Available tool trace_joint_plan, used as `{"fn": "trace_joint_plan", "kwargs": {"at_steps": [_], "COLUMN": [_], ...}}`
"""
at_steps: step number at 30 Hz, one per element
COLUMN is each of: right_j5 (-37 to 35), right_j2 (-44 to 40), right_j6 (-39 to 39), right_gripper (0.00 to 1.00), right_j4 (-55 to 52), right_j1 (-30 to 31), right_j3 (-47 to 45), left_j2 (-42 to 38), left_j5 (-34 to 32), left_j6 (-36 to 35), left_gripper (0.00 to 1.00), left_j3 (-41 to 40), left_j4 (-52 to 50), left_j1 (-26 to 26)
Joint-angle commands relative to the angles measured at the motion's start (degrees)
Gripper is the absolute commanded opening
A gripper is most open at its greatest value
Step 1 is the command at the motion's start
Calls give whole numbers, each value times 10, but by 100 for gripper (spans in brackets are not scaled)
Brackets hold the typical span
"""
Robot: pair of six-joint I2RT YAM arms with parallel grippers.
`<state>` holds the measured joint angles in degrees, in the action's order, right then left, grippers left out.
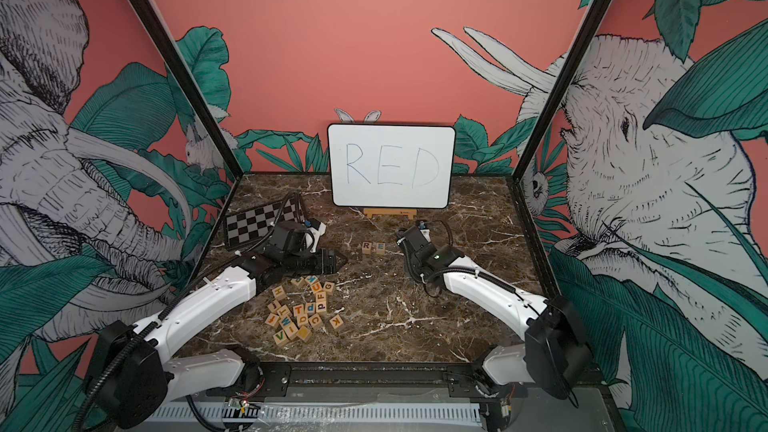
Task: Assemble the uppercase word "red" with letter blocks
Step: Place the letter block at the center of the board.
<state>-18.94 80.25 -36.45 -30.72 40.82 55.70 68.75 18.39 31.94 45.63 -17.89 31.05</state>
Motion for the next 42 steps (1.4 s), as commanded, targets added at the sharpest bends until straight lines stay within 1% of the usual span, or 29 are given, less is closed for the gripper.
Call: {"fn": "trace_joint_plan", "kwargs": {"at_steps": [1,5,10,14,18,24,27,38,42], "right_j5": [2,15,0,17,16,8,20,18,22], "right_j2": [32,80,152,193,230,253,263,300,308], "right_j6": [-23,-23,-25,-24,-28,-31,-23,-14,-16], "right_gripper": [13,13,13,13,13,13,13,13,15], "right_j4": [57,115,139,171,170,194,220,220,225], "right_j1": [-10,-18,-21,-23,-25,-28,-28,-28,-28], "right_j3": [17,26,57,66,84,82,80,103,104], "left_j2": [-4,-1,-2,1,4,3,4,-1,-1], "left_j5": [-5,-5,-22,-32,-37,-43,-47,-47,-48], "left_j6": [3,-3,-12,-14,-11,-10,-6,3,3], "left_gripper": [82,82,81,81,81,81,81,81,81], "left_j3": [-4,-7,-6,-8,-8,-7,-7,-13,-13], "left_j4": [14,13,-1,-10,-13,-12,-11,-3,-2], "left_j1": [0,1,1,0,1,1,1,0,1]}}
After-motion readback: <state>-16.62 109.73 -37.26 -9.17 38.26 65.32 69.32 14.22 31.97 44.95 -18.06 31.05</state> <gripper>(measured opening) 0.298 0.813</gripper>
